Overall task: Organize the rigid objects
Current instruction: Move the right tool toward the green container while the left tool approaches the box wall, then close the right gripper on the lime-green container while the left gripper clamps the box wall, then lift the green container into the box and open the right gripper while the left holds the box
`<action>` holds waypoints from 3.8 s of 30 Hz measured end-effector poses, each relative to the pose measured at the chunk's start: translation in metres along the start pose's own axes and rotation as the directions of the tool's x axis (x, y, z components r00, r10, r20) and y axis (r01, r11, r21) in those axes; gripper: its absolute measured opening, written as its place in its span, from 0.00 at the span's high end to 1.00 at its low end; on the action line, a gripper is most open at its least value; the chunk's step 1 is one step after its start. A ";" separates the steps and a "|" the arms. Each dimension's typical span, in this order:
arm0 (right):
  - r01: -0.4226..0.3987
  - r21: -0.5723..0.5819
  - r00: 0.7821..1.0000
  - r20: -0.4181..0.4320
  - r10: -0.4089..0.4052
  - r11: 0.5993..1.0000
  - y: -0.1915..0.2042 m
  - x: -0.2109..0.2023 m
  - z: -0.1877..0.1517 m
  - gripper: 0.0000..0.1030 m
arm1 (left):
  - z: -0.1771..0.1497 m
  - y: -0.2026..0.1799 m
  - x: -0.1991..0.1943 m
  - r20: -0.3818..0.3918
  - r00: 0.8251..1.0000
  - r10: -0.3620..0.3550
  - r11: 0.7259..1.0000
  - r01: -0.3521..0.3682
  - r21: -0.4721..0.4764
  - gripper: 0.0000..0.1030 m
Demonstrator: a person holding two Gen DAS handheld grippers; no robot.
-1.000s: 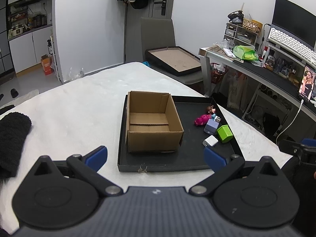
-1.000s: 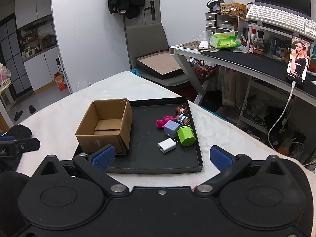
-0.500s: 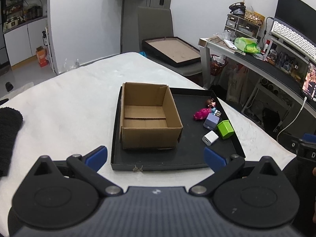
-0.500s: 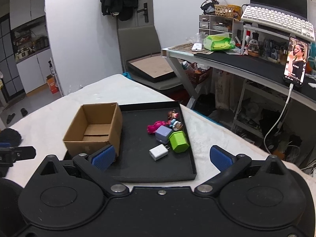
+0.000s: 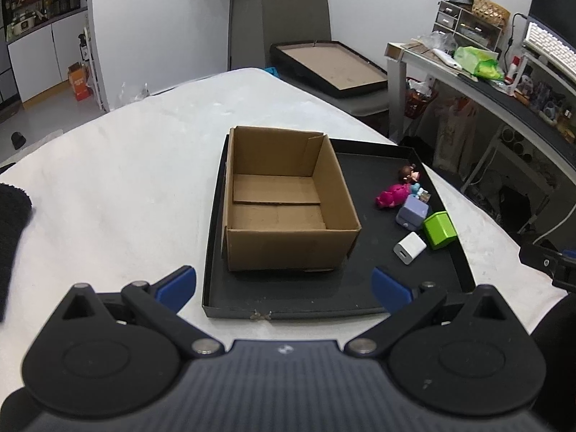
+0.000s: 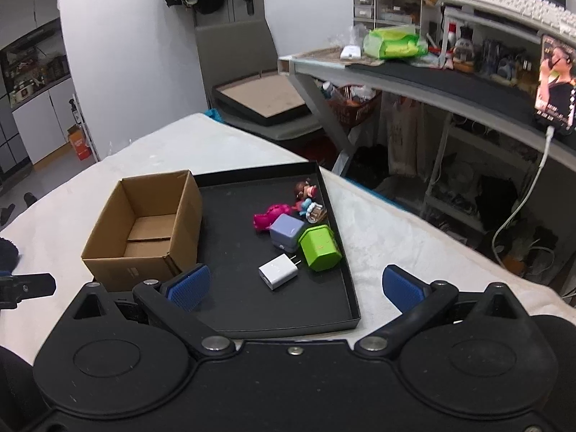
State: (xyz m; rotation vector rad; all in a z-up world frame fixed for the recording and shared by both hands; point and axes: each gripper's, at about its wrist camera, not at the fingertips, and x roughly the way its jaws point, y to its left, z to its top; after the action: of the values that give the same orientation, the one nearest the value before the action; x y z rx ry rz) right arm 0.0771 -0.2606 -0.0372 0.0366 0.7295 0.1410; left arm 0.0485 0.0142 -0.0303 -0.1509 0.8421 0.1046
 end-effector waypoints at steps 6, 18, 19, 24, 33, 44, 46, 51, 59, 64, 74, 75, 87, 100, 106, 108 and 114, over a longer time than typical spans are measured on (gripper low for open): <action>-0.020 0.007 0.999 -0.028 0.020 1.000 0.002 0.023 0.006 0.00 | 0.009 0.005 0.021 -0.026 1.000 0.014 1.000 -0.015 -0.016 0.01; -0.021 0.059 0.995 -0.092 0.026 0.998 -0.007 0.061 0.021 0.13 | 0.035 0.017 0.055 -0.054 0.998 0.019 0.999 -0.021 -0.036 0.04; -0.020 0.068 0.995 -0.096 0.027 0.998 -0.008 0.063 0.022 0.15 | 0.036 0.020 0.058 -0.057 0.998 0.024 0.999 -0.026 -0.038 0.06; -0.020 0.090 0.990 -0.140 0.033 0.996 -0.014 0.085 0.023 0.27 | 0.042 0.035 0.074 -0.077 0.995 0.062 0.995 -0.067 -0.069 0.19; 0.001 0.116 0.979 -0.201 0.023 0.993 -0.023 0.125 0.031 0.41 | 0.056 0.048 0.113 -0.122 0.990 0.076 0.992 -0.087 -0.091 0.41; 0.034 0.060 0.958 -0.288 -0.016 0.998 -0.024 0.185 0.040 0.56 | 0.060 0.058 0.157 -0.190 0.977 0.094 0.987 -0.117 -0.112 0.56; 0.035 0.016 0.953 -0.301 -0.029 0.999 -0.018 0.196 0.040 0.56 | 0.059 0.058 0.164 -0.202 0.974 0.099 0.988 -0.120 -0.098 0.59; 0.046 -0.115 0.945 -0.316 -0.081 0.992 -0.003 0.220 0.035 0.56 | 0.057 0.062 0.177 -0.224 0.970 0.098 0.988 -0.122 -0.098 0.68; 0.140 -0.302 0.935 -0.272 -0.226 0.943 0.013 0.234 0.028 0.55 | 0.052 0.063 0.187 -0.239 0.967 0.086 0.992 -0.107 -0.074 0.86; 0.157 -0.337 0.929 -0.269 -0.255 0.928 0.018 0.234 0.026 0.54 | 0.046 0.054 0.181 -0.211 0.973 0.098 0.995 -0.102 -0.010 0.89; 0.128 -0.317 0.926 -0.302 -0.228 0.940 0.021 0.225 0.020 0.55 | 0.028 0.051 0.160 -0.228 0.971 0.078 0.997 -0.080 0.001 0.89; 0.121 -0.310 0.925 -0.311 -0.221 0.943 0.021 0.224 0.020 0.55 | 0.027 0.051 0.158 -0.232 0.969 0.079 0.997 -0.082 -0.003 0.89; 0.133 -0.359 0.910 -0.326 -0.257 0.924 0.024 0.234 0.018 0.51 | 0.026 0.045 0.158 -0.246 0.965 0.090 0.996 -0.089 0.012 0.89; 0.121 -0.315 0.923 -0.313 -0.223 0.941 0.021 0.222 0.035 0.53 | 0.028 0.043 0.161 -0.262 0.957 0.123 0.992 -0.127 0.001 0.89; 0.113 -0.303 0.942 -0.271 -0.199 0.946 0.028 0.207 0.047 0.55 | 0.028 0.041 0.164 -0.265 0.955 0.137 0.990 -0.142 0.002 0.89; 0.110 -0.303 0.944 -0.265 -0.195 0.946 0.030 0.204 0.050 0.55 | 0.029 0.040 0.165 -0.267 0.954 0.138 0.990 -0.142 0.004 0.89; 0.097 -0.319 0.956 -0.234 -0.178 0.943 0.039 0.195 0.058 0.59 | 0.030 0.044 0.166 -0.279 0.953 0.122 0.992 -0.128 -0.003 0.89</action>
State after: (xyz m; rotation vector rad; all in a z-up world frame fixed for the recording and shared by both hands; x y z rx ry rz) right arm 0.2545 -0.1932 -0.1196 -0.3349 0.9635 0.1233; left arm 0.1743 0.0679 -0.1389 -0.1336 1.1322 0.2150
